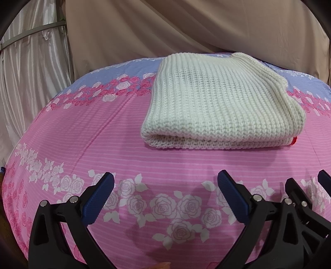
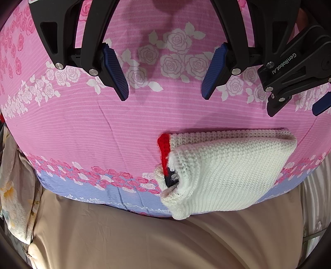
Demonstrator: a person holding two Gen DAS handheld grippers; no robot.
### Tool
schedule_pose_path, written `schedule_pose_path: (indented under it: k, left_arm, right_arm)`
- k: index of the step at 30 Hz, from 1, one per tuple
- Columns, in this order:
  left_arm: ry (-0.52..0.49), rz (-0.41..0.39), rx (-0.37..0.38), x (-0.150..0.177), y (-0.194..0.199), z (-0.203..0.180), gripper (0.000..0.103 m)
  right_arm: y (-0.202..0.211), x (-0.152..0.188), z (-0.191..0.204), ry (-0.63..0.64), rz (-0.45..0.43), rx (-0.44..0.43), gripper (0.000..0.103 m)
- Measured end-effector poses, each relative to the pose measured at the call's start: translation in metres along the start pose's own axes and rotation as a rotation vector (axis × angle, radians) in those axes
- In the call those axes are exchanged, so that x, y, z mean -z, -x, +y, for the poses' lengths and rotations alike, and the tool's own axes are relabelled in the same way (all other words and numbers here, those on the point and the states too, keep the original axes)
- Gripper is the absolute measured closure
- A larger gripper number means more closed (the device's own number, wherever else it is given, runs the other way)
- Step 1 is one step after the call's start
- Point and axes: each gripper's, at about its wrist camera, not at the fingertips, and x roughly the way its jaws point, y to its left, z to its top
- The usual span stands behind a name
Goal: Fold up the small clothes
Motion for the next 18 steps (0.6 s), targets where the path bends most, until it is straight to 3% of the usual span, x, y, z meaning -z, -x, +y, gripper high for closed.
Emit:
schedule_pose_path:
  k: [18]
  left_arm:
    - [-0.008, -0.022, -0.002, 0.0, 0.0066, -0.0028, 0.009]
  right_arm:
    - [0.0023, 0.0004, 0.0026, 0.001, -0.013, 0.01, 0.032]
